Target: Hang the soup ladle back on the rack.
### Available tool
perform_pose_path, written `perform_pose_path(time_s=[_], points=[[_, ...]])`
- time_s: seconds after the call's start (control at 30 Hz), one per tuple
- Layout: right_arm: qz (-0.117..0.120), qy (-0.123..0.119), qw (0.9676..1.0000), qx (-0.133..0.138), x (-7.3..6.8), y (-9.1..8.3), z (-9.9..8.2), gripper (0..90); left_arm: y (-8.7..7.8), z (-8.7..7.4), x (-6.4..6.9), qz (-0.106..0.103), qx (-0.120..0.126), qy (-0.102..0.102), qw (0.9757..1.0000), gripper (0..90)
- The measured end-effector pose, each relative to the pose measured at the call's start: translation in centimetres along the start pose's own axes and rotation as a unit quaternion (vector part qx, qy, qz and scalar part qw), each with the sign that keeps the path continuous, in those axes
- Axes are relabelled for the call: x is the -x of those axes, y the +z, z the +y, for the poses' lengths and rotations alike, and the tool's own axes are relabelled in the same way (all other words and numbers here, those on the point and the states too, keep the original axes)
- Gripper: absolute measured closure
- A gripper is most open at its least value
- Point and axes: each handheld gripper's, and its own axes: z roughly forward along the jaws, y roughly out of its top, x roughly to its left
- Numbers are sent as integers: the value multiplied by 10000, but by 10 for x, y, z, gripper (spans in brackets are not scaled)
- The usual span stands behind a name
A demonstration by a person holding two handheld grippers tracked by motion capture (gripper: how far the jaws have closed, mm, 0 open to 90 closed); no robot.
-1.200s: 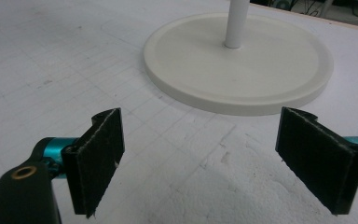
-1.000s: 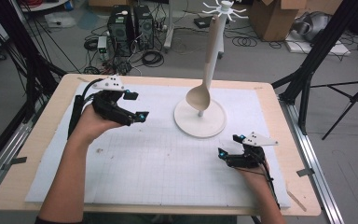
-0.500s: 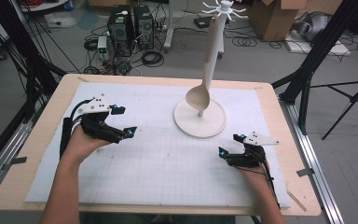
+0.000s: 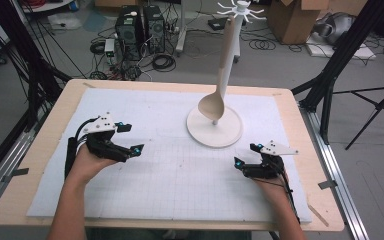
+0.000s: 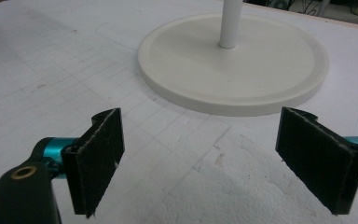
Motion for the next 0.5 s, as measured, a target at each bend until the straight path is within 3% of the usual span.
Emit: perform_pose_path(time_s=[0.23,0.5], points=[[-32,-103,9999,-3,-1,0,0,144,3,-1,5,-35,44,-40,10000,129],[7,-35,10000,27,-2,-2,1,144,7,-2,8,-45,-60,-28,10000,129]])
